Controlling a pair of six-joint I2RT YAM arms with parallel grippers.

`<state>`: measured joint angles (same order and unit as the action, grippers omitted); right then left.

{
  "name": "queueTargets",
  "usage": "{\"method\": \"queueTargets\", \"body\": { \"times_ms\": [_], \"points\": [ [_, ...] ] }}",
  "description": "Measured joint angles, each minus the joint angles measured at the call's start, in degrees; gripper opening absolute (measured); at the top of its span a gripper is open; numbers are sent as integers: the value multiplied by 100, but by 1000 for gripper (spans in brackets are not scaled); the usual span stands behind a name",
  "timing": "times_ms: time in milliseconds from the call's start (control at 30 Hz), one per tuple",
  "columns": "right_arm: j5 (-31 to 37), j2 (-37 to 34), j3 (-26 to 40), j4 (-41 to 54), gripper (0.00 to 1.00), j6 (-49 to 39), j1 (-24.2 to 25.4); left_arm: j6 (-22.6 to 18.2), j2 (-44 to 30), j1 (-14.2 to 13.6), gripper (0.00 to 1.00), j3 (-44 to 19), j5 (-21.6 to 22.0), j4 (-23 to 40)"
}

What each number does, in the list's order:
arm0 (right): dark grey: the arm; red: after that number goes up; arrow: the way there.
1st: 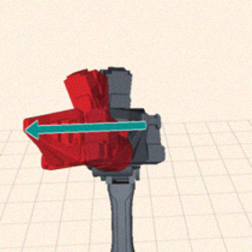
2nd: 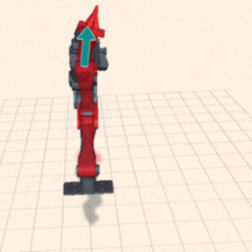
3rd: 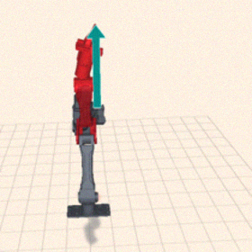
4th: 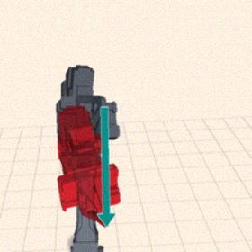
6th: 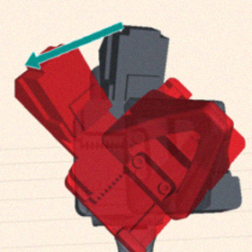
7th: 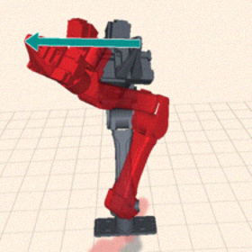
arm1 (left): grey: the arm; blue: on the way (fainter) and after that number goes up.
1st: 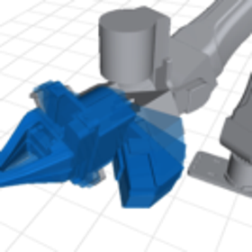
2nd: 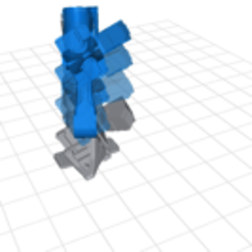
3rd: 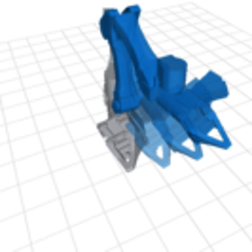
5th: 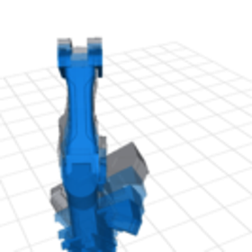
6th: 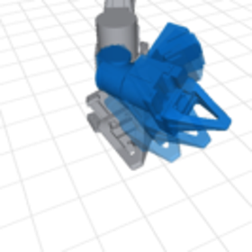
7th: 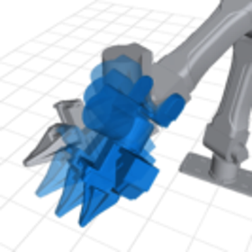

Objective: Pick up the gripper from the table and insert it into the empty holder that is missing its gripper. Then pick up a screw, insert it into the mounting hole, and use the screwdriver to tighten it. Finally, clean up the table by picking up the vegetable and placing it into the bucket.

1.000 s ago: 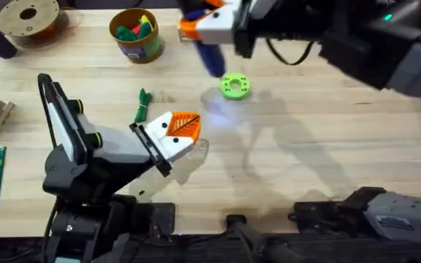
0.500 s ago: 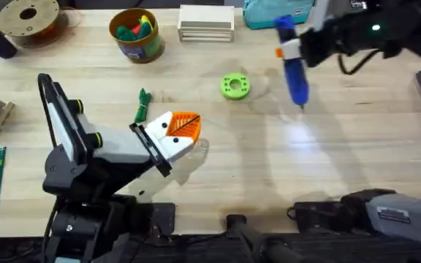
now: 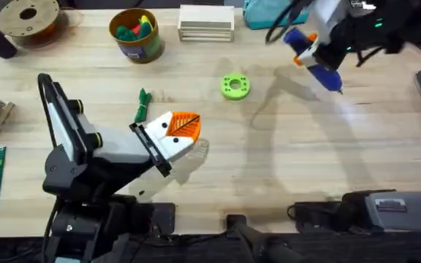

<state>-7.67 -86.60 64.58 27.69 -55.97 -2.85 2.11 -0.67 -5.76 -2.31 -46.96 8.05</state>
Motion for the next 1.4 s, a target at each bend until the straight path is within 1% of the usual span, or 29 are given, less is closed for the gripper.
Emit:
{"method": "queueTargets", "body": {
  "times_ms": [100,233,367,467,600,700,733,767,867,1000,1100,1233,1300,1367,1400],
  "points": [
    [262,-501,0,-250,33,-622,-2,0,0,0,4,0,0,0],
    [616,-1029,0,-535,33,-1219,-2,0,0,0,4,0,0,0],
    [789,-1309,0,-548,33,-1563,-2,0,0,0,4,0,0,0],
    [833,-1351,0,-550,48,-1660,-2,0,0,0,4,0,0,0],
    [869,-1351,0,-564,264,-1759,-7,0,0,0,4,0,0,0],
    [919,-1351,7,-569,632,-1776,-51,0,0,0,4,0,0,0],
    [928,-1347,10,-571,771,-1783,-81,0,0,0,4,0,0,0],
    [940,-1347,17,-569,826,-1778,-127,0,0,0,4,0,0,0],
    [944,-1333,20,-537,839,-1707,-279,-2,0,0,4,0,0,0],
    [956,-1264,20,-515,841,-1306,-500,-8,0,0,4,0,0,0],
    [956,-1049,20,-464,840,-748,-650,-15,0,0,4,0,0,0],
    [956,-506,20,-178,841,161,-765,-17,0,0,9,0,0,0],
    [956,-180,20,-24,840,719,-780,-33,0,0,127,0,1,-1],
    [956,140,20,112,841,1313,-780,-29,0,0,309,0,-2,-1],
    [956,313,20,175,840,1649,-780,-23,0,0,366,0,-1,0]
  ]
}}
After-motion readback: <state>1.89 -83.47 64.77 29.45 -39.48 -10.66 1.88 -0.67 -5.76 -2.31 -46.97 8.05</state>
